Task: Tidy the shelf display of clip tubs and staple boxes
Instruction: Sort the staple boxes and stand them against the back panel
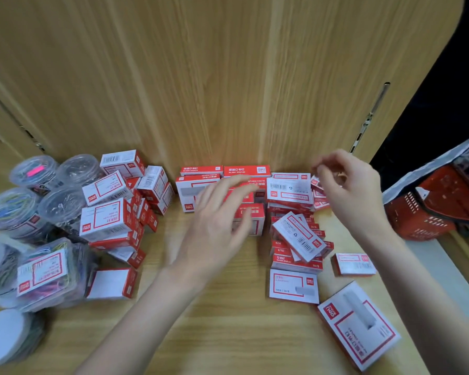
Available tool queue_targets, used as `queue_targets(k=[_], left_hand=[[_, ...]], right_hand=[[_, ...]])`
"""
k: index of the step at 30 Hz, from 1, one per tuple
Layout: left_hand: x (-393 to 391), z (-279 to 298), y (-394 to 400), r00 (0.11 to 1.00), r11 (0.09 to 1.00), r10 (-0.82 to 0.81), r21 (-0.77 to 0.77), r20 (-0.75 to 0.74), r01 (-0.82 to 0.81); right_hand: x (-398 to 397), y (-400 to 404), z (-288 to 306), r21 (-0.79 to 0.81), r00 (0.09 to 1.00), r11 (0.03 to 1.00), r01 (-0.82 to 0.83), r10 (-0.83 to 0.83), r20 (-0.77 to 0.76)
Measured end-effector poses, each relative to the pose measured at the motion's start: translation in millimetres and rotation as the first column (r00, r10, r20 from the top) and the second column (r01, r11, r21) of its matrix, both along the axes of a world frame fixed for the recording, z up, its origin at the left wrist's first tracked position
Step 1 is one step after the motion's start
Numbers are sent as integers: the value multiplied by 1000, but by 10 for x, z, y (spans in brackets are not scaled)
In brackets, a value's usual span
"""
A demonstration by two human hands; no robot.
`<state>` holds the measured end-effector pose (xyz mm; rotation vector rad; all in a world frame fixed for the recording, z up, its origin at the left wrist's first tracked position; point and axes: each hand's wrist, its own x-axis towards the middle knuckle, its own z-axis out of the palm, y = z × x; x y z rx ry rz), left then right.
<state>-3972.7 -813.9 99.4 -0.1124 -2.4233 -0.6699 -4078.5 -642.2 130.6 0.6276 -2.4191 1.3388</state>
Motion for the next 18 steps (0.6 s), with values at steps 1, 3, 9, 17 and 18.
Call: queue_targets(k=[1,3,9,17,18], left_hand=[[84,-13,-68,1000,1000,25,15,-17,-25],[246,-80,-228,997,996,79,48,-20,-78],[581,-526,-585,911,996,87,-32,403,-81],[724,-535,-541,969,985,21,158,245,-62],[732,-478,-516,977,980,-1,194,214,-41]], right_hand=[[94,-41,69,-12,997,997,-71,71,-22],[308,-162,144,3,974,974,-228,228,-19],[615,-481,-118,189,888,874,-447,458,-22],[588,-259,-47,233,963,940,-250,267,-43],[588,-191,-56,213,975,954,-209,221,-34]])
